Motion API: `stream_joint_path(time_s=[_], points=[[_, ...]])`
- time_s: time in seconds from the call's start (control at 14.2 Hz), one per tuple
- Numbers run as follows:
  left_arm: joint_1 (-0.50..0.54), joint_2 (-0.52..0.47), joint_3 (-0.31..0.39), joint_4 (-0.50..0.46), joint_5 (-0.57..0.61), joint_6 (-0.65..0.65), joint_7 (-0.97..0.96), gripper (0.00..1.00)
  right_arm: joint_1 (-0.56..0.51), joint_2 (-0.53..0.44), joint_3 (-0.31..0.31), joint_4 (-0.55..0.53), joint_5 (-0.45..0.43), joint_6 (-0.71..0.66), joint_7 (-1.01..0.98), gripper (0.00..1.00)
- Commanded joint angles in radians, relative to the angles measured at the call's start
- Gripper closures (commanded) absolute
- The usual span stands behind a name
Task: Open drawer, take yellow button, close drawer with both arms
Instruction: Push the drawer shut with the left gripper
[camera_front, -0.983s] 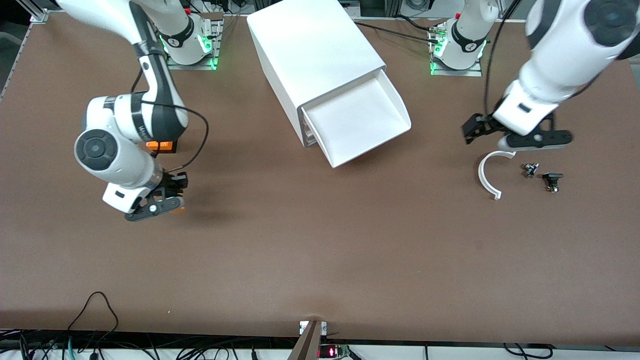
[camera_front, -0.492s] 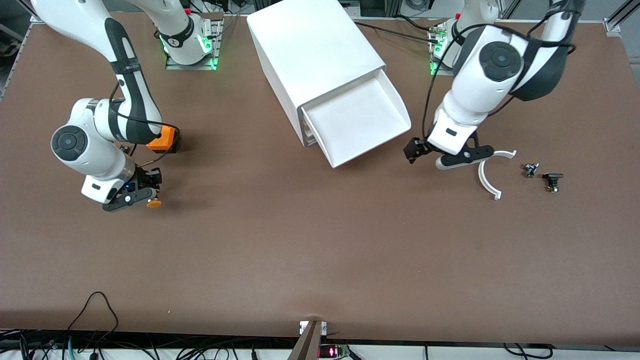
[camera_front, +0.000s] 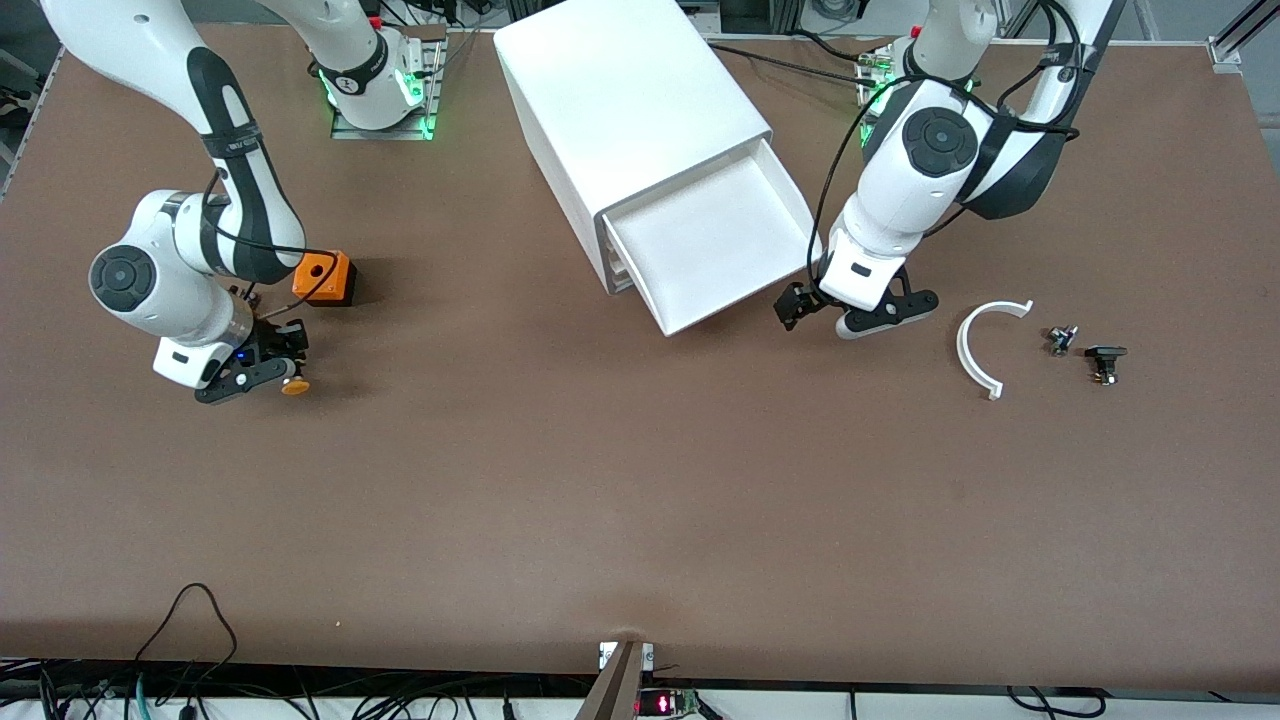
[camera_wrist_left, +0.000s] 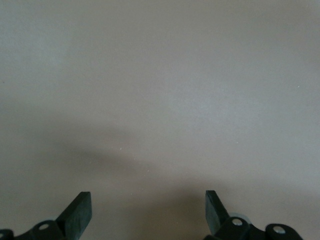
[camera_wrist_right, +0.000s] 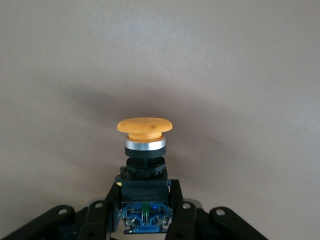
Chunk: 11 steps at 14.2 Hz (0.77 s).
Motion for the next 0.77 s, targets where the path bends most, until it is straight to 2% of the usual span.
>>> stream_joint_path(time_s=[0.0,0.07,0.14,0.21,0.28,0.49,0.7], points=[[-0.026,0.003,-0.026,-0.032,0.004,0.014,-0.031,0.0,-0.027,0.006,0.018,-0.024,0.005,0.027,-0.023,0.62],[-0.026,-0.004,-0.059,-0.048,0.004,0.013,-0.044,0.0,-0.036,0.006,0.018,-0.022,0.005,0.027,-0.023,0.62],[-0.026,-0.009,-0.093,-0.058,0.004,0.009,-0.09,0.0,-0.036,0.0,0.02,-0.021,0.005,0.024,-0.022,0.55],[-0.025,-0.02,-0.13,-0.064,0.002,0.002,-0.154,0.0,-0.036,-0.007,0.021,-0.013,0.005,0.018,-0.011,0.24],[-0.025,-0.029,-0.17,-0.073,0.001,-0.003,-0.214,0.0,-0.036,-0.024,0.024,-0.006,0.005,0.015,-0.011,0.0],[-0.025,-0.049,-0.268,-0.09,-0.01,-0.021,-0.305,0.0,-0.034,-0.052,0.05,0.066,0.023,-0.083,-0.009,0.0],[-0.023,-0.067,-0.354,-0.116,-0.013,-0.041,-0.313,0.0,-0.033,-0.052,0.076,0.242,0.141,-0.301,-0.005,0.0]])
